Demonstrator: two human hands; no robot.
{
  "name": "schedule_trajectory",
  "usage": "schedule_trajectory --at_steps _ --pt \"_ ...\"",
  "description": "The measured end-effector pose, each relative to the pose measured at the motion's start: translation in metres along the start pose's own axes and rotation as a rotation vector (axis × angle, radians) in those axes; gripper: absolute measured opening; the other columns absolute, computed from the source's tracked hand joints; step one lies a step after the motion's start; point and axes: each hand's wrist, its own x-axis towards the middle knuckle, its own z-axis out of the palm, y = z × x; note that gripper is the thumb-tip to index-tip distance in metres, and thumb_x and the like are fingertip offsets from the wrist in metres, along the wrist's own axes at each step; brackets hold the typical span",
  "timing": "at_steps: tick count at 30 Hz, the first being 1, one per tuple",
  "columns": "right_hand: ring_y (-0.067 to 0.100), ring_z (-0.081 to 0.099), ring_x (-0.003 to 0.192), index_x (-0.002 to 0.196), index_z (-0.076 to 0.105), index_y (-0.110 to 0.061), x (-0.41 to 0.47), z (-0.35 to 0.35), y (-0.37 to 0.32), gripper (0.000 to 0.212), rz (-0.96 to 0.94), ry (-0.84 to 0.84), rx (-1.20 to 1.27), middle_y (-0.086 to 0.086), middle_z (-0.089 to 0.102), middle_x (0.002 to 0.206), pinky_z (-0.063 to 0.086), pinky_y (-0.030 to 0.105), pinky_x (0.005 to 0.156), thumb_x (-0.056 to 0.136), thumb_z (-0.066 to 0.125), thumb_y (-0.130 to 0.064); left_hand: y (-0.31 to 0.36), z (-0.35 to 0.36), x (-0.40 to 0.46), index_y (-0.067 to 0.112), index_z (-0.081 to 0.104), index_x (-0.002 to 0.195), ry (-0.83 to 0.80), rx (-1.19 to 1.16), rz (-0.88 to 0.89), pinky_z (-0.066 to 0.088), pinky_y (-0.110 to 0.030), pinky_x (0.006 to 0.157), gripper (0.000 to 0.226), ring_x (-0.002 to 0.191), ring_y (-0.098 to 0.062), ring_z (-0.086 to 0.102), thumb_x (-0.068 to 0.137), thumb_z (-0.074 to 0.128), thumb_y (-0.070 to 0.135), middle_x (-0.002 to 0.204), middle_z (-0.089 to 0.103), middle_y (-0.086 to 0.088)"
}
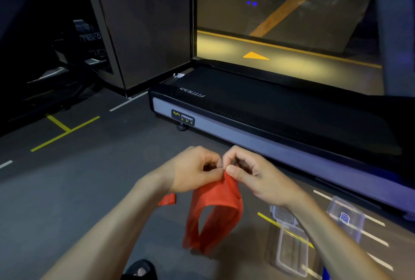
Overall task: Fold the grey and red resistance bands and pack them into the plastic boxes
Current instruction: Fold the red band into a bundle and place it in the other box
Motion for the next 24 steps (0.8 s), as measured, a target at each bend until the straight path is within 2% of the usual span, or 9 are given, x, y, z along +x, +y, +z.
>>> schedule_trajectory --at_steps 4,7,9,11,13,16,20,24 --pt "0.036 0.059 0.087 0.098 0.062 -0.022 0.002 -0.01 -0.008 0.006 -0.005 -0.051 -0.078 0.004 0.066 0.097 0.047 0.059 0.081 0.101 0.058 -0.018 0.0 0.005 0.001 0.035 0.058 0.066 0.019 -0.006 -0.007 0.041 -0.019 0.063 0.033 0.059 0.002 0.052 0.097 0.066 0.028 0.062 0.059 0.015" --pt "0.039 0.059 0.085 0.096 0.064 -0.018 0.005 -0.015 -0.015 0.009 -0.015 -0.072 -0.029 0.005 0.068 0.095 0.049 0.057 0.08 0.101 0.061 -0.011 -0.003 0.006 0.002 0.034 0.056 0.063 -0.074 -0.195 -0.041 0.039 -0.027 0.061 0.038 0.06 -0.005 0.043 0.099 0.063 0.025 0.061 0.049 0.015" --pt "0.038 0.058 0.083 0.096 0.065 -0.015 0.006 -0.017 -0.016 0.01 -0.019 -0.077 -0.011 0.005 0.067 0.091 0.048 0.051 0.078 0.1 0.062 -0.007 -0.004 0.005 0.001 0.035 0.059 0.064 -0.136 -0.322 -0.039 0.036 -0.027 0.062 0.04 0.065 -0.007 0.039 0.102 0.06 0.024 0.065 0.045 0.014" --pt "0.033 0.056 0.079 0.096 0.065 -0.012 0.006 -0.021 -0.014 0.008 -0.019 -0.068 -0.001 0.007 0.064 0.088 0.047 0.043 0.074 0.1 0.062 -0.006 -0.007 0.003 0.0 0.033 0.065 0.073 -0.168 -0.401 -0.046 0.039 -0.021 0.066 0.034 0.068 -0.003 0.044 0.103 0.06 0.019 0.069 0.052 0.017" --pt "0.026 0.055 0.077 0.096 0.065 -0.01 0.004 -0.028 -0.013 0.004 -0.017 -0.045 0.025 0.007 0.063 0.087 0.046 0.036 0.074 0.1 0.063 -0.008 -0.01 0.001 0.0 0.023 0.069 0.085 -0.189 -0.445 -0.059 0.045 -0.019 0.073 0.022 0.072 -0.001 0.053 0.102 0.06 0.014 0.074 0.063 0.016" --pt "0.017 0.056 0.077 0.096 0.065 -0.007 0.001 -0.038 -0.011 0.005 -0.014 -0.008 0.065 0.003 0.063 0.085 0.047 0.028 0.073 0.099 0.064 -0.011 -0.013 -0.002 0.002 0.015 0.071 0.09 -0.176 -0.496 -0.069 0.05 -0.02 0.077 0.012 0.077 -0.004 0.061 0.099 0.063 0.01 0.081 0.071 0.01" --pt "0.016 0.057 0.077 0.095 0.066 -0.008 -0.004 -0.044 -0.006 0.006 0.004 0.02 0.077 0.005 0.064 0.084 0.047 0.027 0.073 0.098 0.065 -0.014 -0.01 -0.004 0.005 0.015 0.074 0.091 -0.111 -0.537 -0.035 0.052 -0.03 0.081 0.008 0.082 -0.014 0.063 0.09 0.072 0.022 0.087 0.072 -0.007" --pt "0.017 0.057 0.077 0.094 0.066 -0.008 -0.006 -0.047 -0.003 0.006 0.013 0.036 0.081 0.011 0.064 0.085 0.047 0.028 0.073 0.098 0.065 -0.013 -0.007 -0.002 0.006 0.013 0.075 0.092 -0.094 -0.537 -0.025 0.052 -0.032 0.079 0.007 0.082 -0.016 0.063 0.092 0.072 0.019 0.088 0.072 -0.009"
